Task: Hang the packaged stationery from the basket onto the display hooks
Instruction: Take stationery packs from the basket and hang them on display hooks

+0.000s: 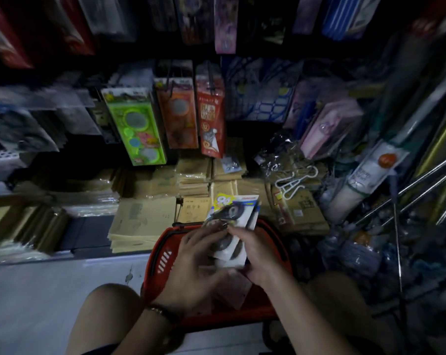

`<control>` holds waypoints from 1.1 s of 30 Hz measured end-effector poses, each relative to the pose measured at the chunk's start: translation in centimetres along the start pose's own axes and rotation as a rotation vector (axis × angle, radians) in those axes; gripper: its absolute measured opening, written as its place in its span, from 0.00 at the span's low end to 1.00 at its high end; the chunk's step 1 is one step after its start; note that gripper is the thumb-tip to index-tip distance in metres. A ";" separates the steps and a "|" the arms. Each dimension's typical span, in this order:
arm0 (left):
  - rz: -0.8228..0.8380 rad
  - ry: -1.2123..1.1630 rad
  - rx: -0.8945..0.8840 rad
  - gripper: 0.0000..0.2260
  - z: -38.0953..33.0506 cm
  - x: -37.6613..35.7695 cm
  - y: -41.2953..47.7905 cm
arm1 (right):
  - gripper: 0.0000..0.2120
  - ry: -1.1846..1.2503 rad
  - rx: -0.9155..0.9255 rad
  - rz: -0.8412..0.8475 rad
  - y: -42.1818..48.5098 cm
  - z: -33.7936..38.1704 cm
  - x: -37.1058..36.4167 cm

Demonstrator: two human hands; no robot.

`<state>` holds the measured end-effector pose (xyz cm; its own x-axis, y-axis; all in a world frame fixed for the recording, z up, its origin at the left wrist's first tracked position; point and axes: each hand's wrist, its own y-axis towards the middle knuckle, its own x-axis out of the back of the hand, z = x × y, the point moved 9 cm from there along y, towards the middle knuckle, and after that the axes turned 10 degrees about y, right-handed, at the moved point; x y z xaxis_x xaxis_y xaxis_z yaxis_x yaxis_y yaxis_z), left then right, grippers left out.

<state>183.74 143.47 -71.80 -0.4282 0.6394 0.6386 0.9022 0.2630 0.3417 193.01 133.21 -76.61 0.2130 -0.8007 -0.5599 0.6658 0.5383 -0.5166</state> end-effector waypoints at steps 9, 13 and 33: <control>0.239 -1.091 0.754 0.35 1.2 1.4 1.1 | 0.15 -0.254 0.127 0.170 -2.5 5.1 -2.3; 0.232 -1.165 0.640 0.21 -0.2 2.5 1.9 | 0.16 -0.378 0.289 0.228 -3.4 8.3 -4.1; -0.047 -0.972 0.350 0.17 -10.0 15.7 10.9 | 0.53 -1.558 1.160 0.254 -12.3 21.4 -17.8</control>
<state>186.29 149.16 -51.17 -0.3779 0.8897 -0.2562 0.9164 0.3988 0.0333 196.28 135.24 -46.39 0.2720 -0.5900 0.7602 0.4552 0.7749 0.4385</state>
